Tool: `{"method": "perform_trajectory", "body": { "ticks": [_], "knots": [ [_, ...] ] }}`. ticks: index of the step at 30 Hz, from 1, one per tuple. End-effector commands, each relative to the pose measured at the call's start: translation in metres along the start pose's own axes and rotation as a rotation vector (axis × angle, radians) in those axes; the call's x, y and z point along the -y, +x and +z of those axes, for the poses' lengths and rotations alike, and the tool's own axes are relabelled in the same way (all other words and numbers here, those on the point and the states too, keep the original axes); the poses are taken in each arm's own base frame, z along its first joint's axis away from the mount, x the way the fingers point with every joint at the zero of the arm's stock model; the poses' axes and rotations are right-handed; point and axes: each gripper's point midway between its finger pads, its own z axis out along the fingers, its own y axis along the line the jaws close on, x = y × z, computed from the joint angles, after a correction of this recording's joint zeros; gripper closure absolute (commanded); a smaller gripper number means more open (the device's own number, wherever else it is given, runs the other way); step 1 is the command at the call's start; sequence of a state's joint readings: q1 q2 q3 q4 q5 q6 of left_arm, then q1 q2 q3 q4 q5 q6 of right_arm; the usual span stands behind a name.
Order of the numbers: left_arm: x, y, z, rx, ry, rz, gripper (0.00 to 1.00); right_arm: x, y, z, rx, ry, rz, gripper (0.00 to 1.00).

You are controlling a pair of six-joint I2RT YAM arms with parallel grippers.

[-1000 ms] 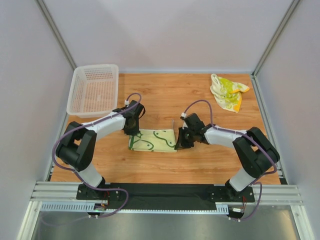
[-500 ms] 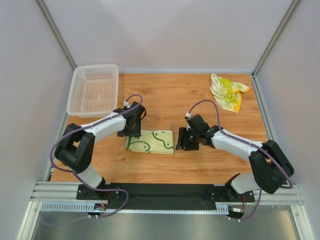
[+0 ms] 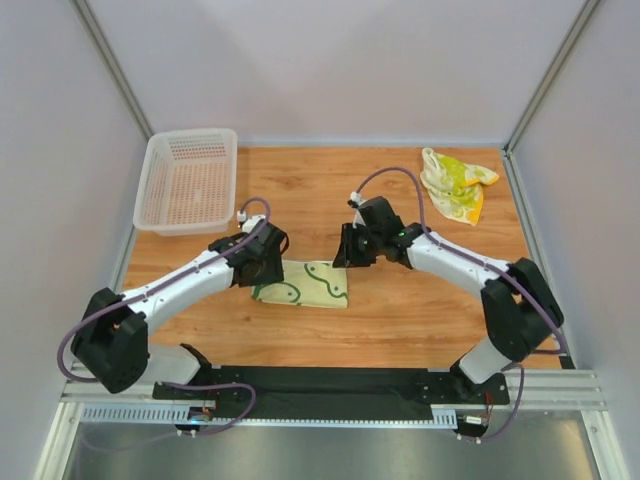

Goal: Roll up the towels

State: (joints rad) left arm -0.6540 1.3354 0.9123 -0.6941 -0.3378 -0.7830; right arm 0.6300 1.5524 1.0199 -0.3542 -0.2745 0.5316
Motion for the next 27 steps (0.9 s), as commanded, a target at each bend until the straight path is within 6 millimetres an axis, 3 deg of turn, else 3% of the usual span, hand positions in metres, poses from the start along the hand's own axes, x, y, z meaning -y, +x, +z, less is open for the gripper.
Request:
{"method": "perform_trajectory", "body": {
  "ticks": [1,2,7,15,18,21,23,26,27],
  "knots": [
    [0.015,0.031,0.022,-0.076,0.078,-0.105,0.33,-0.002,-0.009,0.021,-0.026,-0.059,0.01,0.75],
    [0.022,0.03,0.027,-0.065,0.111,-0.127,0.34,0.006,-0.007,0.032,-0.044,-0.046,0.027,0.76],
    [0.009,0.047,0.051,-0.095,0.021,-0.121,0.34,0.042,0.012,0.052,-0.083,0.021,0.104,0.79],
    [-0.002,0.041,0.066,-0.105,-0.066,0.006,0.34,0.073,0.065,0.049,-0.145,0.08,0.17,0.81],
    [0.001,0.029,0.066,-0.09,-0.07,0.062,0.34,0.072,0.073,0.044,-0.148,0.068,0.184,0.81],
    [0.004,0.021,0.063,-0.099,-0.09,0.106,0.34,0.067,0.069,0.036,-0.146,0.06,0.167,0.8],
    [-0.002,0.018,0.054,-0.093,-0.148,0.139,0.33,0.054,0.054,0.023,-0.124,0.049,0.142,0.78],
    [-0.003,0.003,0.033,-0.048,-0.18,0.16,0.3,0.034,0.028,-0.003,-0.062,0.032,0.091,0.69],
    [-0.004,-0.007,0.018,-0.027,-0.186,0.149,0.29,0.03,0.023,-0.011,-0.045,0.028,0.076,0.59]
  ]
}}
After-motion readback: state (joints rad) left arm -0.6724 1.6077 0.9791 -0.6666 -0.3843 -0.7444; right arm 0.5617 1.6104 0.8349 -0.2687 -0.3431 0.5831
